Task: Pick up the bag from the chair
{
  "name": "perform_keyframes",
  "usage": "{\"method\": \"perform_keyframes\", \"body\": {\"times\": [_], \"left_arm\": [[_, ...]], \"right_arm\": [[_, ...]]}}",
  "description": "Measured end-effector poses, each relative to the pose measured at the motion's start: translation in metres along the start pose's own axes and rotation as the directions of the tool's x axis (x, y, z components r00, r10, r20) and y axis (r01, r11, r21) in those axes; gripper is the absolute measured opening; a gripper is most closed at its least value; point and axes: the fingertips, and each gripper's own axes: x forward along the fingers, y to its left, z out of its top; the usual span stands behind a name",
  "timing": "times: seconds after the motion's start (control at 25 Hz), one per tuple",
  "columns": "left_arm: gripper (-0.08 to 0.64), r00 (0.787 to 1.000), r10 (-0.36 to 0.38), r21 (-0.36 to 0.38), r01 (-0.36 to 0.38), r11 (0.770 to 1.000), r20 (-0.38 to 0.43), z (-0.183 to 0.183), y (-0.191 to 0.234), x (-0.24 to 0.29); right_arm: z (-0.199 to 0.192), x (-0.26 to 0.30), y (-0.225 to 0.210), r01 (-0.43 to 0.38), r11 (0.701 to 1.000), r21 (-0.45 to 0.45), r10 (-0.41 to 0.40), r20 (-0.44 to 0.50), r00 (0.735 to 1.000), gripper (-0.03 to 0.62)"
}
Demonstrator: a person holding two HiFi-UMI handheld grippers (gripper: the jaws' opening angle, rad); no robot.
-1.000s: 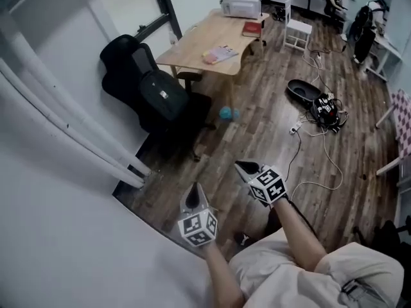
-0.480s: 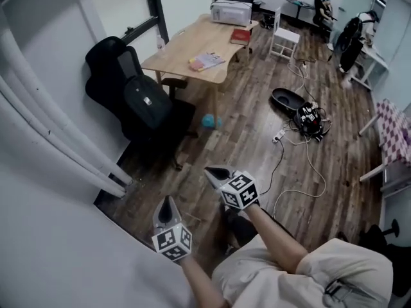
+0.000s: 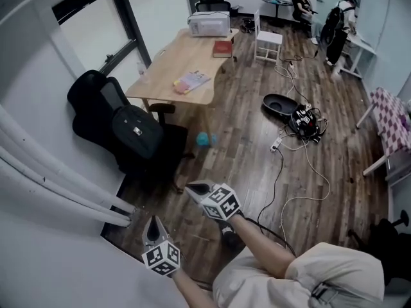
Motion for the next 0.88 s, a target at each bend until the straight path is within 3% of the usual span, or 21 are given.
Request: {"method": "perform_keyframes", "body": {"times": [0.2, 0.4, 0.52, 0.88], "left_arm": [[0.006, 0.999, -0.035, 0.037, 0.036, 0.999, -0.02, 0.017, -0.002, 0.065], [0.006, 0.999, -0.038, 0.041, 0.038, 0.998, -0.022, 0.036, 0.001, 0.114], [0.007, 0.999, -0.029, 0.043, 0.03, 0.999, -0.025, 0.041, 0.006, 0.141], [0.006, 0.999, 0.016, 0.043, -0.015, 0.999, -0.038, 0.041, 0.018, 0.188]], "right_arm": [[0.029, 0.032, -0.043, 0.011, 1.0, 0.006, -0.011, 0.003, 1.0, 0.0], [0.042, 0.064, -0.067, -0.06, 0.997, -0.058, 0.055, -0.08, 0.995, 0.0], [0.052, 0.082, -0.091, -0.023, 0.996, -0.085, 0.018, -0.066, 0.998, 0.0], [0.08, 0.106, -0.144, -0.049, 0.993, 0.112, 0.04, 0.08, 0.996, 0.0]]}}
